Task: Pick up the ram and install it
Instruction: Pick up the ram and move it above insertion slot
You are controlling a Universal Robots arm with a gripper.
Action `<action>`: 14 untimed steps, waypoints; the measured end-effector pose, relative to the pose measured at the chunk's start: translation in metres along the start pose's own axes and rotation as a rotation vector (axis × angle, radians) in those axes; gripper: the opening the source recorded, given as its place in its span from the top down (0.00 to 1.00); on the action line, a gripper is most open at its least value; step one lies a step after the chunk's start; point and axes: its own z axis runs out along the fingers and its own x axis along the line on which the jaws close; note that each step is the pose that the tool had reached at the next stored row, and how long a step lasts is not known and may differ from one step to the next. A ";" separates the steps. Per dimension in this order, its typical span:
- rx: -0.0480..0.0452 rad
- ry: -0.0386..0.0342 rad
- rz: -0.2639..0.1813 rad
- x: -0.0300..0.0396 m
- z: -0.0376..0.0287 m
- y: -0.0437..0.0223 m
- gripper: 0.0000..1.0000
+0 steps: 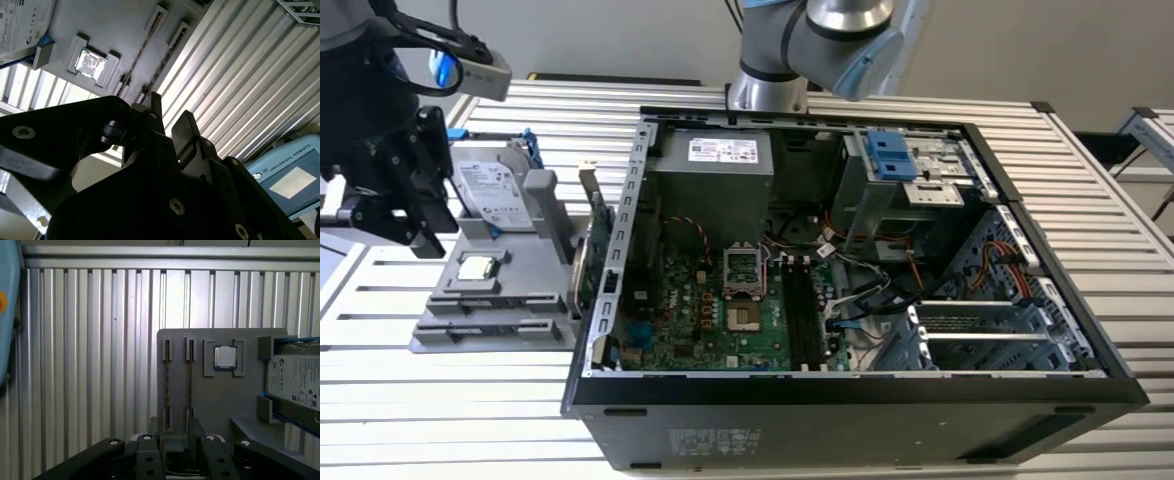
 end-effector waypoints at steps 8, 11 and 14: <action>0.0000 -0.0001 0.000 -0.0001 0.0039 0.0000 0.00; 0.0001 -0.0001 0.000 -0.0001 0.0048 -0.0001 0.00; 0.0001 0.0000 0.000 -0.0002 0.0066 -0.0001 0.00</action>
